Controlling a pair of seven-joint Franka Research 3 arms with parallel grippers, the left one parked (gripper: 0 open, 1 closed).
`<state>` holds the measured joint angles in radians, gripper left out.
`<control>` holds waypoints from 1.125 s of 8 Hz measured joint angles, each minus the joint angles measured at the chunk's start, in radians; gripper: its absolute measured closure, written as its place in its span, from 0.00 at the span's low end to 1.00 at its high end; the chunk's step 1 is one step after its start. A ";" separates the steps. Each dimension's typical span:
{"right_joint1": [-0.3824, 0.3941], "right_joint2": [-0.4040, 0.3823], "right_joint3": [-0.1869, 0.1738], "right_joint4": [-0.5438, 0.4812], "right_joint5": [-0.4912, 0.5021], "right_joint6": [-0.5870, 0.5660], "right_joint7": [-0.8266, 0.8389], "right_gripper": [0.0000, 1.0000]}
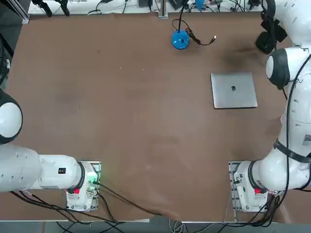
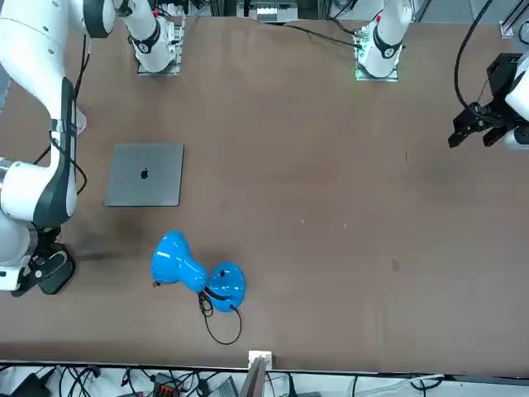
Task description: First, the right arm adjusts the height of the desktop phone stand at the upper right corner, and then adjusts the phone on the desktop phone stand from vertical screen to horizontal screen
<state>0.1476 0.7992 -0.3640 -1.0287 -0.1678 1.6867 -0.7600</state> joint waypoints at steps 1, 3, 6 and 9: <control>0.000 -0.006 0.000 0.000 0.000 -0.004 0.000 0.78; 0.009 -0.032 0.003 0.005 0.006 -0.017 0.000 0.56; 0.014 -0.072 0.007 0.007 0.007 -0.032 0.000 0.01; 0.011 -0.106 0.006 0.009 0.025 -0.044 0.020 0.00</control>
<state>0.1585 0.6927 -0.3580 -1.0201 -0.1428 1.6424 -0.7397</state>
